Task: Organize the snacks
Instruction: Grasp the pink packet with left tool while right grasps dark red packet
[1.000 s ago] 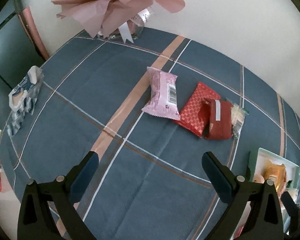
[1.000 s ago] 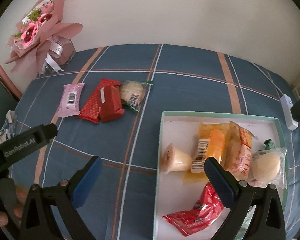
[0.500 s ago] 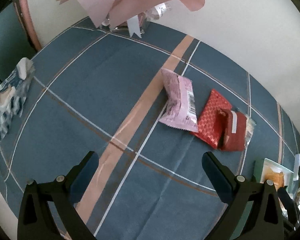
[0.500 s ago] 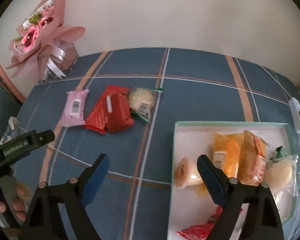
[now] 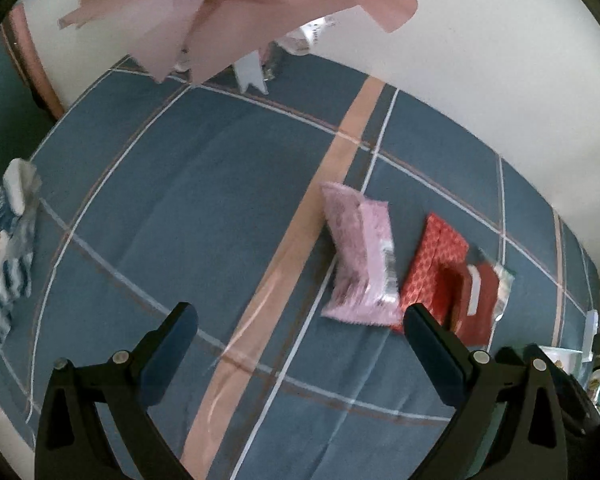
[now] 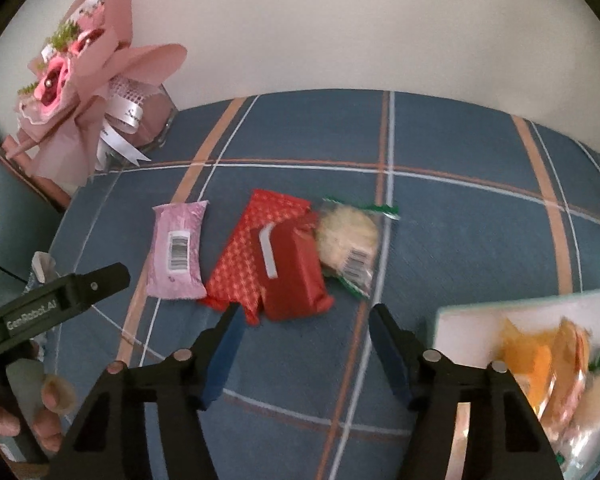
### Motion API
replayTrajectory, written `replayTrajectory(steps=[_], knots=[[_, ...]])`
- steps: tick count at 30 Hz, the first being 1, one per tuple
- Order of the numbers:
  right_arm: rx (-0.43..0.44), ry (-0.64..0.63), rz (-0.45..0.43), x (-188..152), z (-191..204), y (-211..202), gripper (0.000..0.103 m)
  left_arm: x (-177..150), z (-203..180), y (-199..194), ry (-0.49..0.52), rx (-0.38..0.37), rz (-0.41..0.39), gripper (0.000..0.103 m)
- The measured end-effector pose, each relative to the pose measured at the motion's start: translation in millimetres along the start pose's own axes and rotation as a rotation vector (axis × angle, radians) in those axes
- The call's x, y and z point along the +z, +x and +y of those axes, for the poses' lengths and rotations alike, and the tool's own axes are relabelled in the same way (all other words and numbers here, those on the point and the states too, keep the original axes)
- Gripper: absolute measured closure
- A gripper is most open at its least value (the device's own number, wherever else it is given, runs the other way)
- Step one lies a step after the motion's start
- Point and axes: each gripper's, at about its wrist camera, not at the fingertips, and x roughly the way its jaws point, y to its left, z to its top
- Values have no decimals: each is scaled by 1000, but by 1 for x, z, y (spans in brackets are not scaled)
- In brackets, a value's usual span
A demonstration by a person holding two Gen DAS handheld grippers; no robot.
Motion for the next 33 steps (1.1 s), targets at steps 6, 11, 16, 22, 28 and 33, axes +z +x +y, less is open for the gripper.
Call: replayTrajectory(steps=[6,11,16,22,28,33], knots=[[-48,-77,18,15,20,23,43,13,-19,14,61,-2,-7,13],[-70,-117,38,17,30,42,46,17,-30,28,78,-21,0,17],[-98,-135,56,16,33,57,49,19,-39,41,102,-8,7,28],[-125,-163,50,17,35,62,56,22,-48,51,112,-13,19,47],[-117,-161,45,15,33,61,59,18,-51,53,114,-4,17,62],[-105,-152,60,11,32,60,60,15,-50,51,105,2,25,64]])
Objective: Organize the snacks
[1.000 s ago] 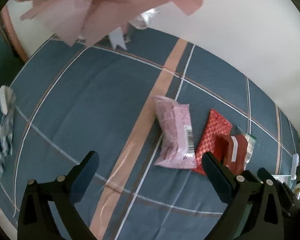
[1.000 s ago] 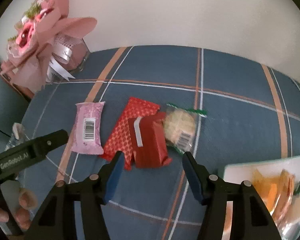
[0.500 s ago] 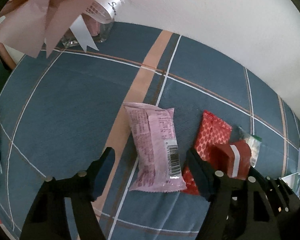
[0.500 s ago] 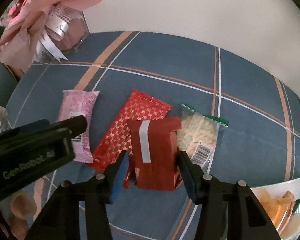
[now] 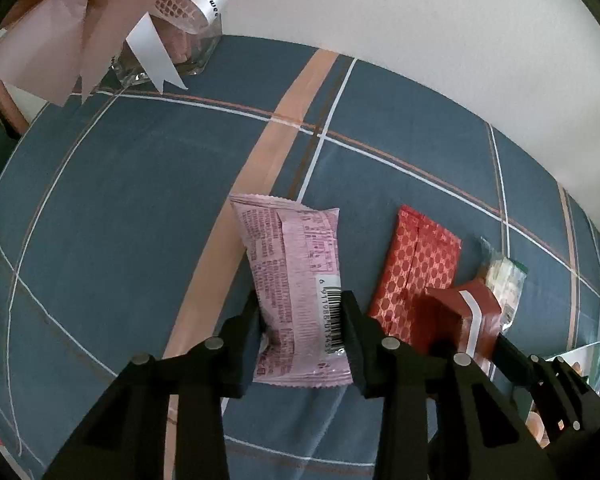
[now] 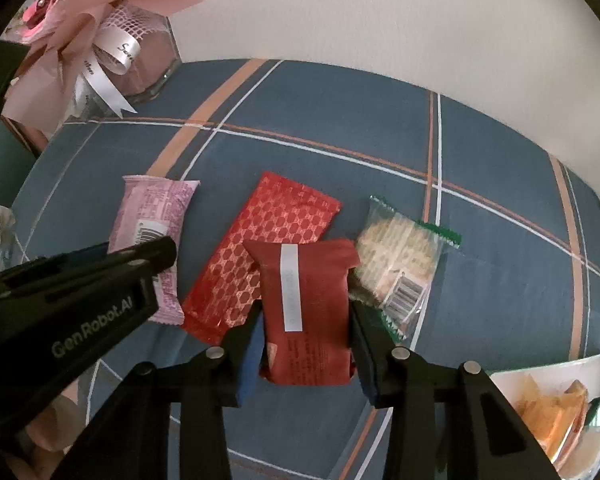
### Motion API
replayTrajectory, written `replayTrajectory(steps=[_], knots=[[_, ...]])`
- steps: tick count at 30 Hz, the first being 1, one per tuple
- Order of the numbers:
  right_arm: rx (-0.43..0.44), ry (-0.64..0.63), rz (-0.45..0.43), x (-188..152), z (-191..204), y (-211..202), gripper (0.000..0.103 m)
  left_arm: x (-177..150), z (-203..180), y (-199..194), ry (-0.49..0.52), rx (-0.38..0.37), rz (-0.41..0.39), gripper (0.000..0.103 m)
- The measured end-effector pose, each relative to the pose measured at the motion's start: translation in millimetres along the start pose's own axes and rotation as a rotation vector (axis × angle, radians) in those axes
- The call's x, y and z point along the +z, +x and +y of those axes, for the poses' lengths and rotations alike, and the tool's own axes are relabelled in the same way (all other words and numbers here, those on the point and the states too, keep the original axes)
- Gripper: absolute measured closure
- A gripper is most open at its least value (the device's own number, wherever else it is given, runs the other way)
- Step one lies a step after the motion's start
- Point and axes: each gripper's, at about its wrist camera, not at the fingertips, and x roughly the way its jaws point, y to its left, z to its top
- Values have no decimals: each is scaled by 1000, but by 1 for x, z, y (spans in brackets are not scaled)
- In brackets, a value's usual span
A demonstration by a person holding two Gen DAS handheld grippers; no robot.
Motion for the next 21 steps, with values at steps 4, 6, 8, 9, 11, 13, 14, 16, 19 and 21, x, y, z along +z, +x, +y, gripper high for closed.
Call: replayTrajectory(steps=[4,6,8,9,11,13,14,16,19,21], knots=[[14,4,7,-5,-1,-5,60,-4,2,-3,-25,-3,2,66],[28,15,2,-8,-2,-9,61,-4,3,-5,-44,-11,-2,66],[37,25,-2,-11,-4,-14,61,-7,6,-9,-68,-21,-7,66],[42,30,-5,-13,-4,-17,61,-9,6,-11,-79,-27,-11,66],[55,46,-7,-18,-6,-23,61,-14,7,-15,-104,-42,-16,66],[65,65,-5,-22,-7,-27,61,-19,8,-20,-127,-58,-18,66],[71,75,-5,-24,-8,-30,61,-23,7,-22,-136,-67,-21,66],[84,90,-3,-29,-10,-36,61,-30,6,-28,-158,-84,-31,66],[80,106,-14,-35,-12,-47,61,-41,3,-38,-178,-97,-43,66],[83,127,-21,-41,-16,-56,61,-47,-2,-45,-187,-106,-50,66]])
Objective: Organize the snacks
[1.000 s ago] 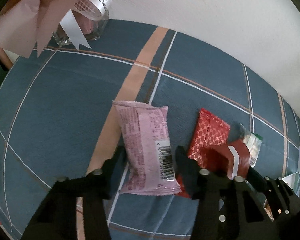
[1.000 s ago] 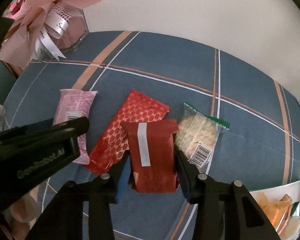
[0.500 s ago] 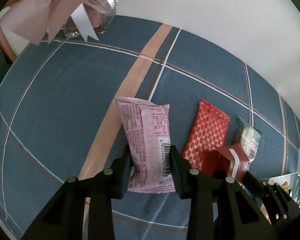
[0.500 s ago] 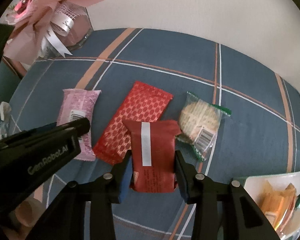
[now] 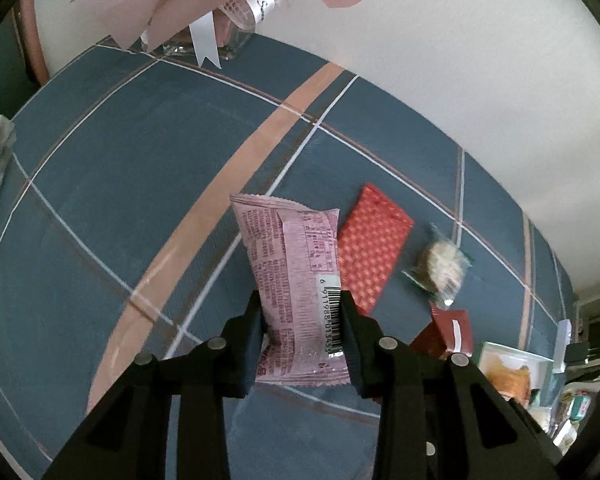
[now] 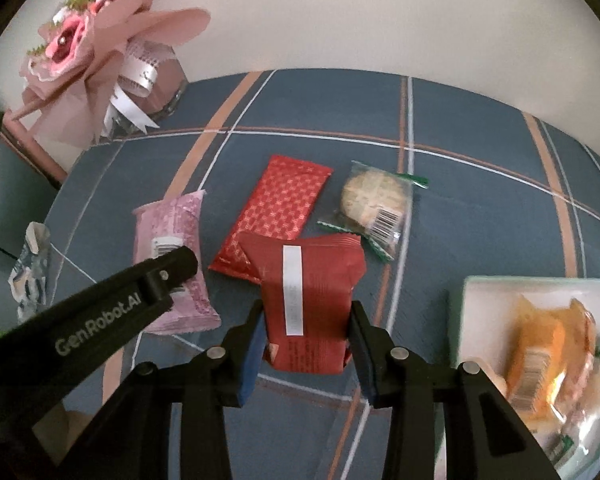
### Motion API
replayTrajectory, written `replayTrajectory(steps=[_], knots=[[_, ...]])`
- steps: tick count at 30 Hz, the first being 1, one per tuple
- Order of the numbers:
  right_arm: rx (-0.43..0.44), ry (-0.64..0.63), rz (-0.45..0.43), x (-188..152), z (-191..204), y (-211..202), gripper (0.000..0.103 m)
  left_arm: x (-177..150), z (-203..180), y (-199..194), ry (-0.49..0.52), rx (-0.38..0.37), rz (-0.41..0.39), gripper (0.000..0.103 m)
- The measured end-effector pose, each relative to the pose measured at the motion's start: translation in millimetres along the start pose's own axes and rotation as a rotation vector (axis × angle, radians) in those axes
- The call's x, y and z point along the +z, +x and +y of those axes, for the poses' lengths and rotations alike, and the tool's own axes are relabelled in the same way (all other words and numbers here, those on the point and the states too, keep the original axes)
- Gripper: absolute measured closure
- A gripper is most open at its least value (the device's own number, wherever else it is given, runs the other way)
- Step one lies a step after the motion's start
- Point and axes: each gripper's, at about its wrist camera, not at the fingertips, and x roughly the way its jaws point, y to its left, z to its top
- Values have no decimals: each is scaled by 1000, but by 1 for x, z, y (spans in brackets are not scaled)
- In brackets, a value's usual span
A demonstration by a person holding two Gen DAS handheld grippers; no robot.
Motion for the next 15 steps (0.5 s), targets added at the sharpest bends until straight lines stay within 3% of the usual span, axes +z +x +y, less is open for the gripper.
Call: replayTrajectory(steps=[4,15], knots=[[16,56,-4,-9,-14,-14,61,-9,-11,-16,-18,-38,-2,66],[-19,177,-57,-28,-69,-64,61,-30,-59,-61,39,-41,-91,66]])
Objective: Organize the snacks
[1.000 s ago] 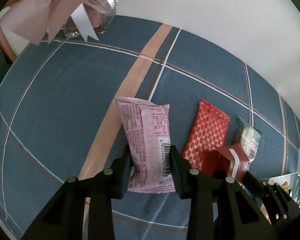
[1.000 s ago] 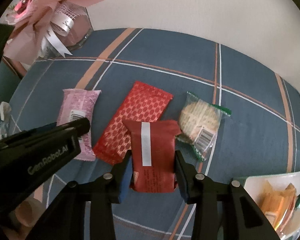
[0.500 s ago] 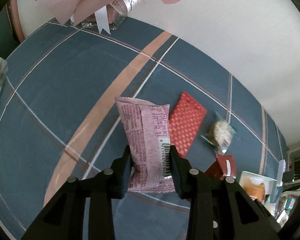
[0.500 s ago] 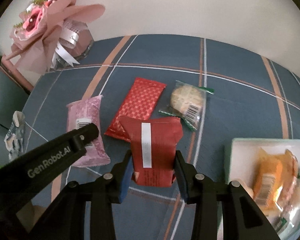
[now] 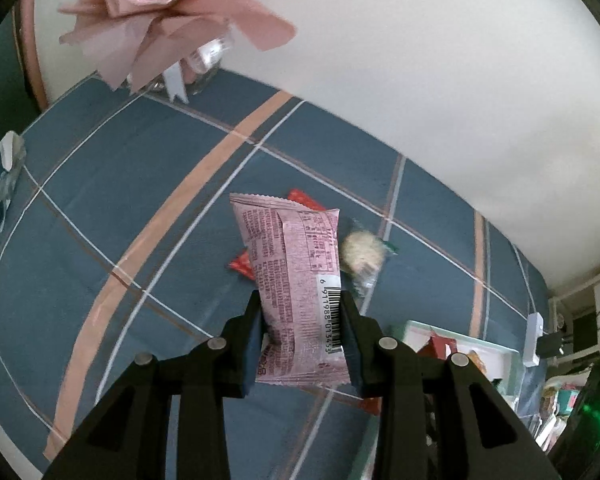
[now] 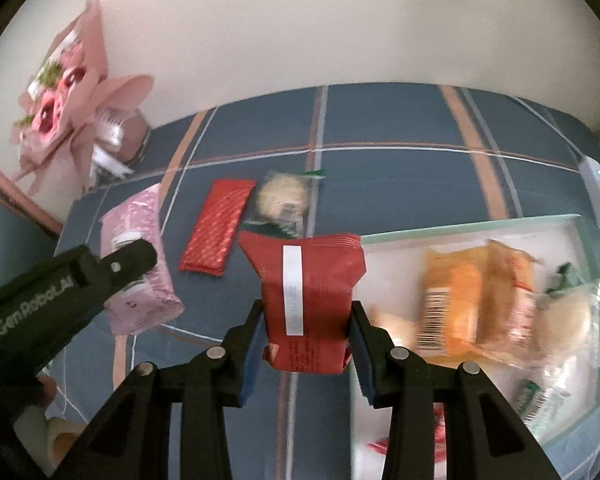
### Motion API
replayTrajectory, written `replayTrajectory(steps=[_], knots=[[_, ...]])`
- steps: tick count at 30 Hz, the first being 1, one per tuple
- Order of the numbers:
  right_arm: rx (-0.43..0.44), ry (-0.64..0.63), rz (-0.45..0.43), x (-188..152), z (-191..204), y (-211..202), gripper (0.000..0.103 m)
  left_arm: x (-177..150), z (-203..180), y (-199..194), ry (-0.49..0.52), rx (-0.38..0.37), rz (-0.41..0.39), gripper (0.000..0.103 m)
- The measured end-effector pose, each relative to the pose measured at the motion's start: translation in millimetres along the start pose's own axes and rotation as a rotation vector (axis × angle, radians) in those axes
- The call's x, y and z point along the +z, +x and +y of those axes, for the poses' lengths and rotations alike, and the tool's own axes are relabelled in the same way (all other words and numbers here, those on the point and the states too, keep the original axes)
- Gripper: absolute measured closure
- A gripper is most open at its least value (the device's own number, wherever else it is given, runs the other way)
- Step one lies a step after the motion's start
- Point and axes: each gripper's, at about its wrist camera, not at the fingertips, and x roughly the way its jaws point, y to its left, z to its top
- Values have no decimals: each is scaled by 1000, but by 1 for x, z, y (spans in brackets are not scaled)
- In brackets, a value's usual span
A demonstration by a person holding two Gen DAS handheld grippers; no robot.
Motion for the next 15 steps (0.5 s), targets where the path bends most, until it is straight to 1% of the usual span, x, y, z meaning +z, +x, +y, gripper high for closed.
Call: replayTrajectory(steps=[6,10,15], knots=[[3,53,-37,6,-31,-22,61,-12,-27,-6,27,-19,-6,66],[-25,84,-58,9,-53,-36,61,-22,-46,-9,56,-36,-12,66],[-49,126,-74,9,-77,-46,61,-31,-67,-9,108,-40,-18,66]])
